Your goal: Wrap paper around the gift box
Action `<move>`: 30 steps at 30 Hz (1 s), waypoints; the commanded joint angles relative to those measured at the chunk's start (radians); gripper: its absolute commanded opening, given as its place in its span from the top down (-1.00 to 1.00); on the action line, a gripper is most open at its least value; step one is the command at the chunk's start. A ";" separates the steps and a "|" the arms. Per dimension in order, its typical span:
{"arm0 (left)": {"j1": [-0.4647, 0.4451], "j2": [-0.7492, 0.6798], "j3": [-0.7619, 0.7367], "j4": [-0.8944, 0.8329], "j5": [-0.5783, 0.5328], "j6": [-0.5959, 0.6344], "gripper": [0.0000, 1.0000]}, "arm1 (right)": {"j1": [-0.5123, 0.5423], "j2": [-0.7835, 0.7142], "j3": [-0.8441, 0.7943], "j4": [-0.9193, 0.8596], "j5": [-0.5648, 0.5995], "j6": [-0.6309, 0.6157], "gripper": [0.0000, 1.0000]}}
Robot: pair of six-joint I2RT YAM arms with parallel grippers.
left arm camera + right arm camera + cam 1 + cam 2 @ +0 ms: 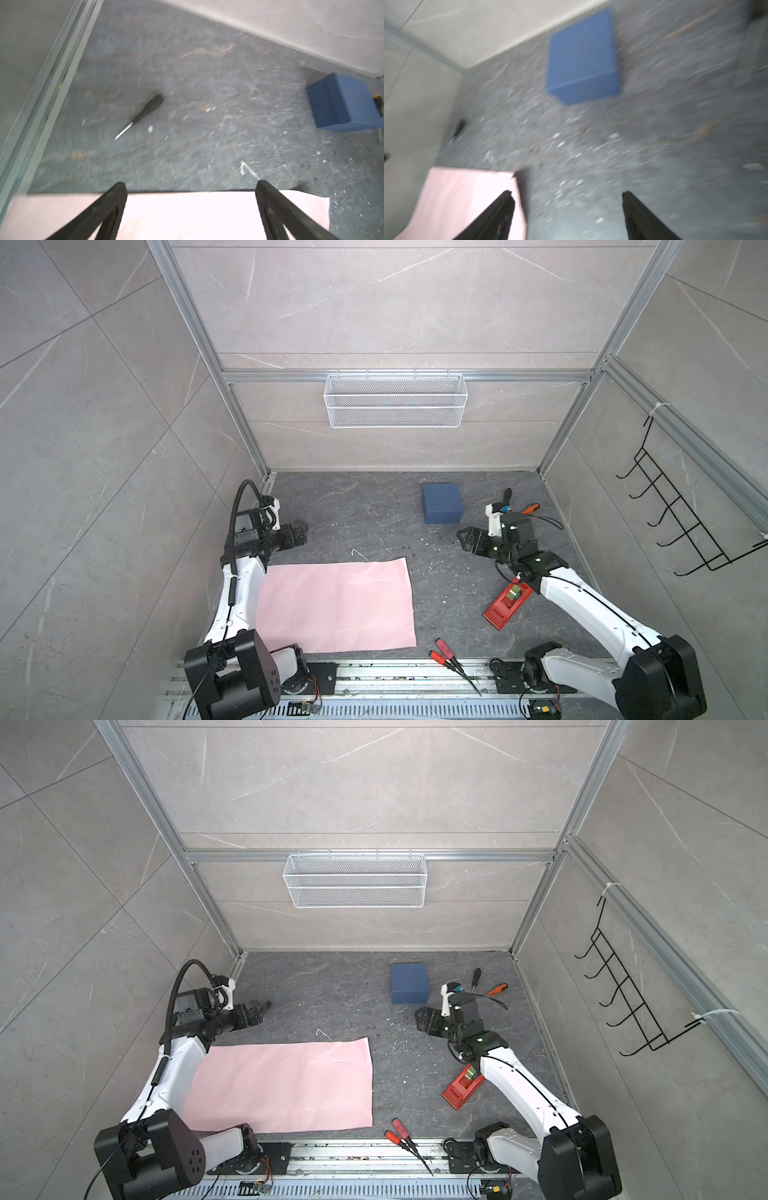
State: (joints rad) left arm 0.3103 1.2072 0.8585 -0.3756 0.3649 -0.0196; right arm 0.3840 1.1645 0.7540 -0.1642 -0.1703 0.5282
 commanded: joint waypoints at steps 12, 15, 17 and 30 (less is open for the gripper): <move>0.035 -0.018 -0.020 0.067 0.098 -0.032 -1.00 | 0.347 0.338 0.067 0.155 -0.006 0.102 -0.47; 0.039 -0.018 -0.022 0.067 0.099 -0.033 -1.00 | 0.372 0.396 0.095 0.164 -0.003 0.087 -0.47; 0.041 -0.018 -0.024 0.070 0.101 -0.033 -1.00 | 0.374 0.434 0.102 0.186 -0.011 0.093 -0.45; 0.042 -0.018 -0.006 0.052 0.091 -0.025 -1.00 | 0.374 0.633 0.203 0.268 -0.066 0.074 0.16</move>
State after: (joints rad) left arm 0.3477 1.2068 0.8150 -0.3355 0.4305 -0.0353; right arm 0.7551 1.7649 0.9203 0.0795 -0.2092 0.6201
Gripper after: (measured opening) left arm 0.997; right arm 0.435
